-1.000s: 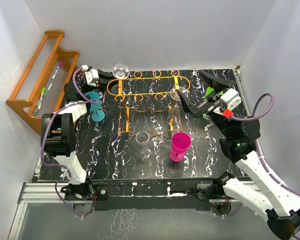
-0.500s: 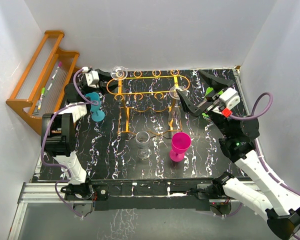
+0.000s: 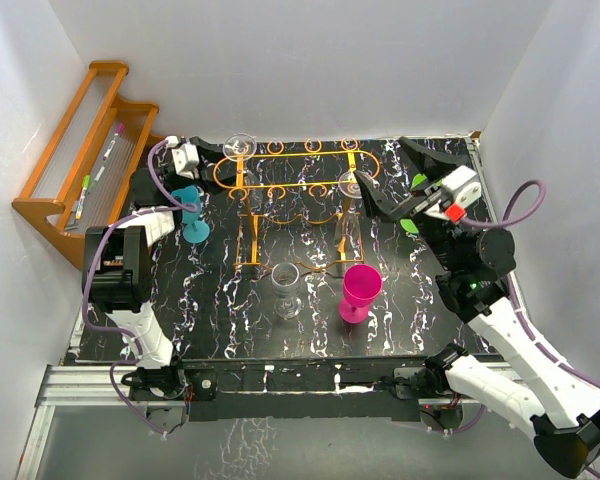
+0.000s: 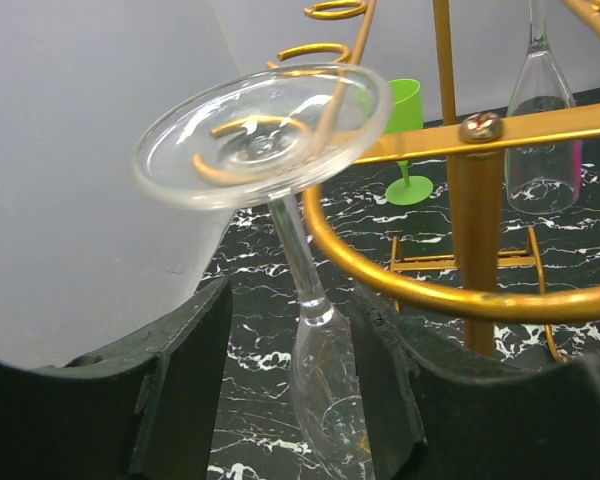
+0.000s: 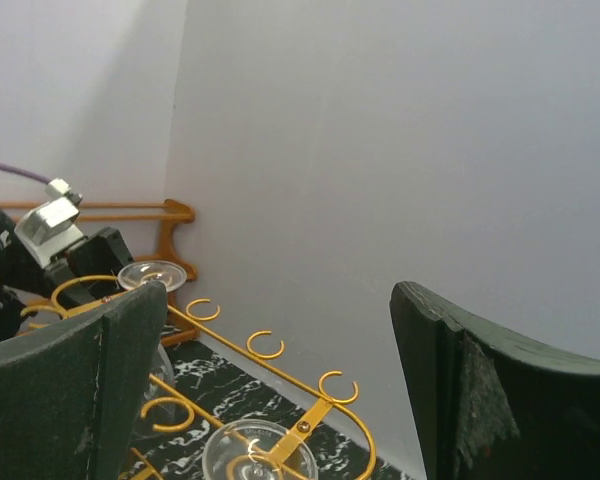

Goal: Place the wine glass upside down on the wine glass rack

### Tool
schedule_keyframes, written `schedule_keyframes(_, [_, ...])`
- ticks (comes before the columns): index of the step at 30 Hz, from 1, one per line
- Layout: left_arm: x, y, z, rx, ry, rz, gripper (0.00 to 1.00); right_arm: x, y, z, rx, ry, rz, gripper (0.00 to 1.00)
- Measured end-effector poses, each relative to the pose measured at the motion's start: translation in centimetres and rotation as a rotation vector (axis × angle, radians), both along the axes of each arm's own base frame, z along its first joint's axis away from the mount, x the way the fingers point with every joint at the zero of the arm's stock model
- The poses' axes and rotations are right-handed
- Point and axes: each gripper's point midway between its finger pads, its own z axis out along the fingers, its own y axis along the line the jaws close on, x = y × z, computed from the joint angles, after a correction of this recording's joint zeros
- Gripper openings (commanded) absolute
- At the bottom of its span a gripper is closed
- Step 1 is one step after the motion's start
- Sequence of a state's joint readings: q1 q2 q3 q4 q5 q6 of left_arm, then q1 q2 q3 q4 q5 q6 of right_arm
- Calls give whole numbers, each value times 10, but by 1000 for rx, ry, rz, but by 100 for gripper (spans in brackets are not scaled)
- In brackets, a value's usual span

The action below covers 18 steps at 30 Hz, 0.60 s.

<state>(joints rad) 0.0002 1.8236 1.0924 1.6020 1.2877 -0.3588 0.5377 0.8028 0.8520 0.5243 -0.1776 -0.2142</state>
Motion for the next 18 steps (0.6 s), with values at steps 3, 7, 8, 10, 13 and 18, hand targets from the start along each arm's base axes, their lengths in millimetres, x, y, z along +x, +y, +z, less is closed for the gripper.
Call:
schedule_keyframes(3, [1,4,-2,2,5,7,51,9,-2,4,69,100,3,98])
schedule_keyframes(7, [5,15,-2,2,6,35,51,27,12,28,9,230,19,98])
schedule_keyframes(8, [6,19,-2,2,9,43,51,32,18,38,-22,266,25,98])
schedule_keyframes(10, [9,24,-3,4,27,57,51,35,25,49,-63,298,42,98])
schedule_keyframes(13, [12,30,-2,15,86,89,48,25,23,21,-118,353,57,98])
schedule_keyframes(18, [5,35,27,43,117,137,40,14,6,-33,-165,482,2,98])
